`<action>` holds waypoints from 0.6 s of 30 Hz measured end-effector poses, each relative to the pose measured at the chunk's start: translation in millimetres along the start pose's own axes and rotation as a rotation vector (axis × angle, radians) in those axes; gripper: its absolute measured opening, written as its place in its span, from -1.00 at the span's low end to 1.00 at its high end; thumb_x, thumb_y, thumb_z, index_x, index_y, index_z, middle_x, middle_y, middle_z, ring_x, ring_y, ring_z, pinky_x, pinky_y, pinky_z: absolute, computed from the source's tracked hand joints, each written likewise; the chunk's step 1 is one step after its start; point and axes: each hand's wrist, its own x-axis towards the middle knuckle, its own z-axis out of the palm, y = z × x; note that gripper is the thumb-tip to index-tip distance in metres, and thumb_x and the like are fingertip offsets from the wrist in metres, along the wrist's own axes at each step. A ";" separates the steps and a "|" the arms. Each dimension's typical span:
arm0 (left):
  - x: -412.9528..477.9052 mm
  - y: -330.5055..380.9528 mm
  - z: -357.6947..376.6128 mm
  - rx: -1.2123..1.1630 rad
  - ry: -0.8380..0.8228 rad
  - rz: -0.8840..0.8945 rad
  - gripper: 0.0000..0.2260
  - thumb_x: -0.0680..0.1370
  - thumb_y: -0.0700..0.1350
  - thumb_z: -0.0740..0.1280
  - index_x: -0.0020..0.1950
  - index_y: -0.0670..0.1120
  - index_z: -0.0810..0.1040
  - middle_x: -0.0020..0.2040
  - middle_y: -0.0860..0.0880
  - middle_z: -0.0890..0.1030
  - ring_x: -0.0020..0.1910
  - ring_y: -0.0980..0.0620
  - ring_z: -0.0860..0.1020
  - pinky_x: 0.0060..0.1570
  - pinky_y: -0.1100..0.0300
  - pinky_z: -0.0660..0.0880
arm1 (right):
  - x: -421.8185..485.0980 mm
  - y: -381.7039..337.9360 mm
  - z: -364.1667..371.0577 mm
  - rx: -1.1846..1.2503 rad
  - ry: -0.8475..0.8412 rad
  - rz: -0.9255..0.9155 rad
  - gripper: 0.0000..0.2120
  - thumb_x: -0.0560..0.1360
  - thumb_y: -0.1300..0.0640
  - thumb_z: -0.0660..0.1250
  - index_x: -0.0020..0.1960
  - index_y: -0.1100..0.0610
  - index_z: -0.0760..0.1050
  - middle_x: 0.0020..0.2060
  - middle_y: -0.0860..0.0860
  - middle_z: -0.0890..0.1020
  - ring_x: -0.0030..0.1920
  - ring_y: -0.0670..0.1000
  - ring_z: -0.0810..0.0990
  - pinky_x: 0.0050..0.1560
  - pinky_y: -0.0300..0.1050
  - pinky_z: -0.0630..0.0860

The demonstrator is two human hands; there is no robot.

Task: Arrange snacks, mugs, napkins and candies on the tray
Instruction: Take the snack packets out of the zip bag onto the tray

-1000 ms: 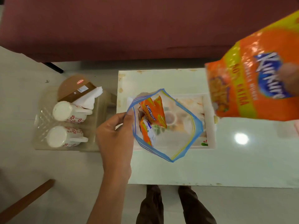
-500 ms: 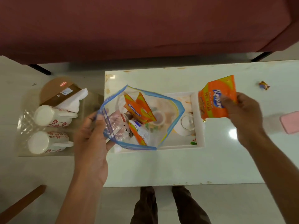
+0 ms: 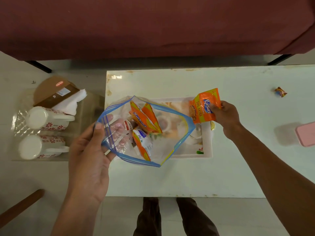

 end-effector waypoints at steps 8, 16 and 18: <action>-2.9 -0.5 4.7 -0.032 0.015 -0.003 -0.72 0.63 -0.13 0.29 -0.15 0.09 0.75 -0.04 0.06 0.77 -0.03 0.07 0.74 -0.28 0.18 0.65 | 1.0 12.6 -20.8 -0.206 0.101 -0.026 -0.61 0.51 -0.05 0.39 0.25 0.12 0.52 0.14 0.12 0.65 0.05 0.08 0.62 0.00 -0.08 0.53; -8.7 3.6 11.8 -0.026 0.016 -0.002 -0.73 0.63 -0.12 0.29 -0.13 0.07 0.76 -0.10 0.03 0.77 -0.09 0.07 0.75 -0.28 0.16 0.65 | -114.7 -85.5 -50.6 -0.233 0.103 -0.616 -0.88 0.53 0.07 0.38 0.06 0.00 0.62 -0.11 -0.24 0.67 -0.12 -0.32 0.62 -0.13 -0.55 0.45; -11.6 4.5 15.1 -0.010 0.007 0.005 -0.69 0.64 -0.12 0.29 -0.16 0.13 0.76 -0.13 0.06 0.77 -0.11 0.08 0.75 -0.30 0.17 0.65 | -156.8 -112.2 -38.3 -0.182 -0.039 -0.711 -0.92 0.51 0.09 0.39 -0.02 -0.02 0.64 -0.21 -0.31 0.66 -0.15 -0.34 0.63 -0.13 -0.56 0.45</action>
